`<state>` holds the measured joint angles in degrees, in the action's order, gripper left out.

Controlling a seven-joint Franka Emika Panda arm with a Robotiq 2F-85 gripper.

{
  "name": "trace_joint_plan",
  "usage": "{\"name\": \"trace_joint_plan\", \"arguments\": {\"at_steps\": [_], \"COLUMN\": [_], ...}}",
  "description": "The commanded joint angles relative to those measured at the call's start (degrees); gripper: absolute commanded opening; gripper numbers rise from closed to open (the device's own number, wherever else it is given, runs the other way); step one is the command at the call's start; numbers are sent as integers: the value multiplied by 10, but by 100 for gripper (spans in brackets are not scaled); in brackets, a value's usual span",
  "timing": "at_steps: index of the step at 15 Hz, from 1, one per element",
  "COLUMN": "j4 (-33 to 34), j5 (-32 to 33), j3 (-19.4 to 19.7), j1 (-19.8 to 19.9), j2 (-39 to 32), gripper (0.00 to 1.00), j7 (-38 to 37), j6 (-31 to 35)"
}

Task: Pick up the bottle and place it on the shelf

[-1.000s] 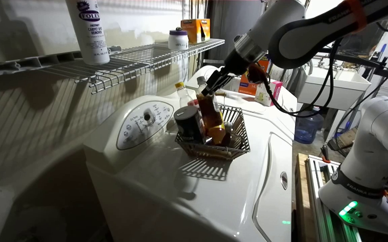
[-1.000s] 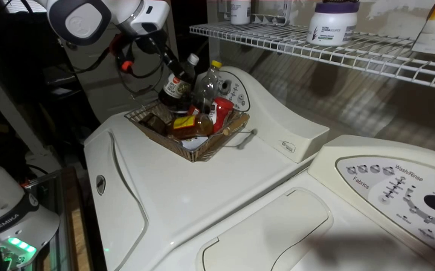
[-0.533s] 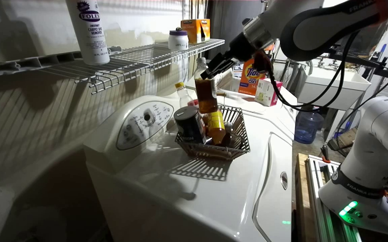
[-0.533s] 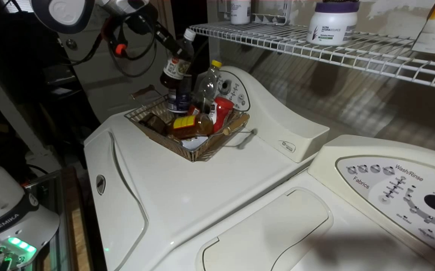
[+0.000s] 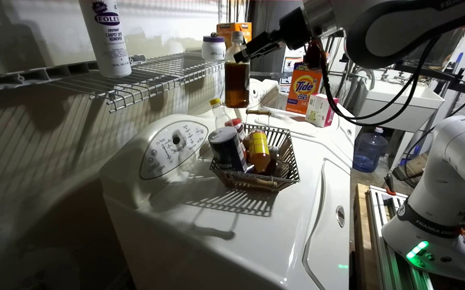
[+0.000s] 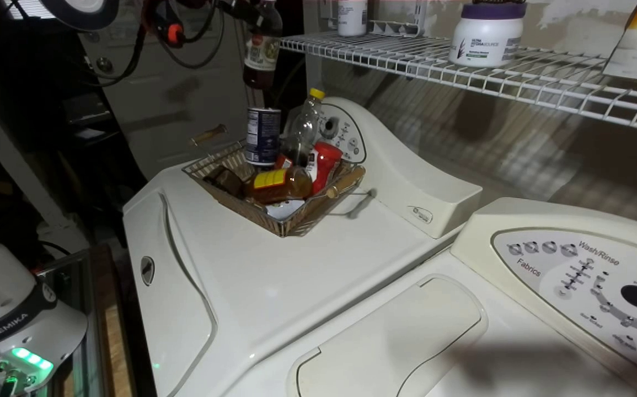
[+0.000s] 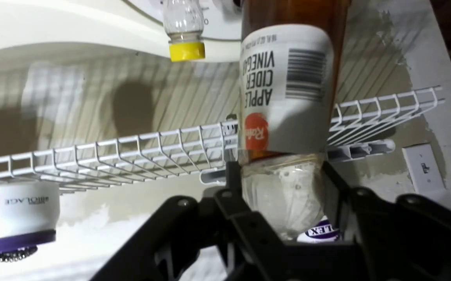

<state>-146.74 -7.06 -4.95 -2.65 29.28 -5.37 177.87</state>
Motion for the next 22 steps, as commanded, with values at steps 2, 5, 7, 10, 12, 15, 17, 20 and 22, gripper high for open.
{"name": "trace_joint_plan", "arguments": {"at_steps": [2, 5, 7, 10, 12, 15, 17, 20, 22], "j4": [68, 114, 146, 190, 218, 254, 273, 296, 309], "j5": [51, 78, 89, 96, 97, 94, 95, 98, 99], "j3": [-62, -133, -189, -277, -331, -399, -442, -508, -551], "j1": [75, 165, 236, 343, 405, 472, 511, 574, 617], "j2": [-47, -78, -95, -110, -120, -138, -152, -165, -171], "gripper": [25, 25, 25, 25, 25, 25, 25, 25, 25], "j7": [-1, -3, -3, -5, -7, -8, -9, -11, -13], "j6": [65, 96, 105, 100, 91, 74, 68, 61, 55]}}
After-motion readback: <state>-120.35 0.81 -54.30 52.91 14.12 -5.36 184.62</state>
